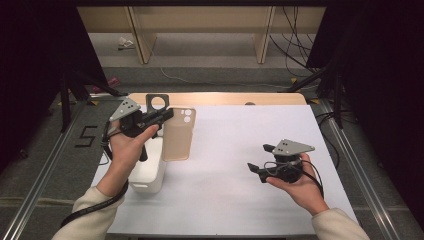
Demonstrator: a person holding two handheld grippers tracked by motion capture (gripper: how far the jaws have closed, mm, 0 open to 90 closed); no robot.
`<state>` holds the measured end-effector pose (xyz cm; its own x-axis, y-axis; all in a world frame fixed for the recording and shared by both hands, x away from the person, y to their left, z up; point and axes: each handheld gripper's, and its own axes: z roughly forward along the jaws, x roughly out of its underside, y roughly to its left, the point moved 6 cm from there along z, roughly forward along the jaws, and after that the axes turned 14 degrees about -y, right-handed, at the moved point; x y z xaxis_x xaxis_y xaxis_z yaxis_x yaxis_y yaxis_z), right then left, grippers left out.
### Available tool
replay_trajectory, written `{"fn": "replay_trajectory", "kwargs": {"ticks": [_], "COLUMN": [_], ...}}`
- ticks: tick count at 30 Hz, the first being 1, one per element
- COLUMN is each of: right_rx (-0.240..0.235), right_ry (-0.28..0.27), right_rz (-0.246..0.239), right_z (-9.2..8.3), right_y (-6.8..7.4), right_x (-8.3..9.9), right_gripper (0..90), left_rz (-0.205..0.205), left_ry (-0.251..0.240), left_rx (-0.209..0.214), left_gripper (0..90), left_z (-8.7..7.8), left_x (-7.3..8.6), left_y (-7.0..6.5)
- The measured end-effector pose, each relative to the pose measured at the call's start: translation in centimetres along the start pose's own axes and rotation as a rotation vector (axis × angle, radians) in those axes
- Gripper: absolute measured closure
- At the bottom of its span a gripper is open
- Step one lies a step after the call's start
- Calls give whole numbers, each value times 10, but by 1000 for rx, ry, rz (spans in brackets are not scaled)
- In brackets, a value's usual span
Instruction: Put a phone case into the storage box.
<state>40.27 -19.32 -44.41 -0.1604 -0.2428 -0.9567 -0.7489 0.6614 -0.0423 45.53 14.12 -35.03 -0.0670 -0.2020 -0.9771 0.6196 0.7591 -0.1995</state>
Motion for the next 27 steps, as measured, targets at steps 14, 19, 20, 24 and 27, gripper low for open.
{"fn": "replay_trajectory", "kwargs": {"ticks": [14,19,20,24,27], "right_rx": [7,9,9,10,8], "right_ry": [-3,-6,-6,-7,-7], "right_rz": [8,12,12,16,15], "right_z": [0,0,0,0,1], "right_y": [-1,-1,-1,-1,-1], "right_x": [0,0,0,0,0], "right_gripper": [171,172,172,173,173], "left_rz": [-7,-4,-2,3,9], "left_ry": [-31,-36,-36,-46,-49], "left_rx": [1,-6,-7,-8,-9], "left_gripper": [810,810,810,811,810], "left_z": [-4,-4,-4,-4,-3], "left_x": [-13,-14,-14,-19,-22], "left_y": [13,17,18,21,25]}}
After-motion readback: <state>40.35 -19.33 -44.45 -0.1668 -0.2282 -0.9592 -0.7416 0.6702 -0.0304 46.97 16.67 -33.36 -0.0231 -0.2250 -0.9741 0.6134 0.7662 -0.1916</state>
